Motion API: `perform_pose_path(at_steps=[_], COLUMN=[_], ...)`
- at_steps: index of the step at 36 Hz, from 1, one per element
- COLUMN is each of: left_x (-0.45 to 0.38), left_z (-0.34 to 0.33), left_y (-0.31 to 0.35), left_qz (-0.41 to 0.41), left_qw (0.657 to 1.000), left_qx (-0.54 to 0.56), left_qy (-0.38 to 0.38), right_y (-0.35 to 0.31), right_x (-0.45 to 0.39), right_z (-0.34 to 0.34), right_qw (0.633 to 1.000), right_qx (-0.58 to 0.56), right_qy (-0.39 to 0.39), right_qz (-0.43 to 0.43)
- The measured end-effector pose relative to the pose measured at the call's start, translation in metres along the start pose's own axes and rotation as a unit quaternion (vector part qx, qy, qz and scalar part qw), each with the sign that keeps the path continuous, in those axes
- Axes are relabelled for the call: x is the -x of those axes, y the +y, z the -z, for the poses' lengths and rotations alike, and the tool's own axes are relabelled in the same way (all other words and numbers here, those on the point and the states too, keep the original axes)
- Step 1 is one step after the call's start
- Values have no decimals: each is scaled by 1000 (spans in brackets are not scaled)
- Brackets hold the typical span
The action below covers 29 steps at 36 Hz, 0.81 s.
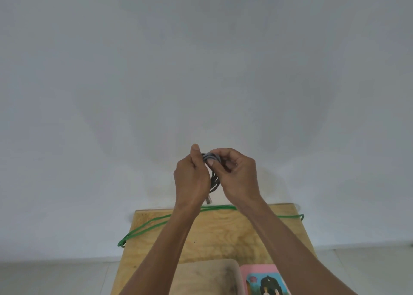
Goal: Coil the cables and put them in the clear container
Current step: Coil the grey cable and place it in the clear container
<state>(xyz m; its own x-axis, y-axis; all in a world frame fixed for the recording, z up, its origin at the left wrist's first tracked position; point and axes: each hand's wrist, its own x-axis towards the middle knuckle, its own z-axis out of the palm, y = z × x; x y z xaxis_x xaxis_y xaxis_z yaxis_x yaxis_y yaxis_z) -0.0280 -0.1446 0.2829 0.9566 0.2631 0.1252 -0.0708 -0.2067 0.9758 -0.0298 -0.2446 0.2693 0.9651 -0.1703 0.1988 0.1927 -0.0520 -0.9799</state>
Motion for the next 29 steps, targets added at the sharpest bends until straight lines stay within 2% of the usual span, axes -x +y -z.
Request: perform_pose_path(at_steps=[4,6,13,17,23,26,29], left_x=[2,1,-6,-7,0,1,-6], left_z=[-1,1,13,11,2,0,2], left_y=[2,-2,-12,-14,-5,-4,-10], left_qz=[-13,-17,-22,-77,-103,-94,-106], left_qw=[998,996,980,977,984,987,979], left_qx=[-37,-56,-90,-146,-132,-111,-148], left_qy=[-41,-67,-176,-132,-65,-67,-94], right_y=[8,9,8,8,2,-3,-2], right_x=[3,4,-1,-1,-1,-4,-7], right_z=[-9,-10,4,6,4,7,10], right_qw=[993,990,994,989,980,976,972], right_qx=[90,99,87,134,183,203,219], right_qy=[63,83,55,39,38,31,15], right_qz=[53,62,23,42,72,73,83])
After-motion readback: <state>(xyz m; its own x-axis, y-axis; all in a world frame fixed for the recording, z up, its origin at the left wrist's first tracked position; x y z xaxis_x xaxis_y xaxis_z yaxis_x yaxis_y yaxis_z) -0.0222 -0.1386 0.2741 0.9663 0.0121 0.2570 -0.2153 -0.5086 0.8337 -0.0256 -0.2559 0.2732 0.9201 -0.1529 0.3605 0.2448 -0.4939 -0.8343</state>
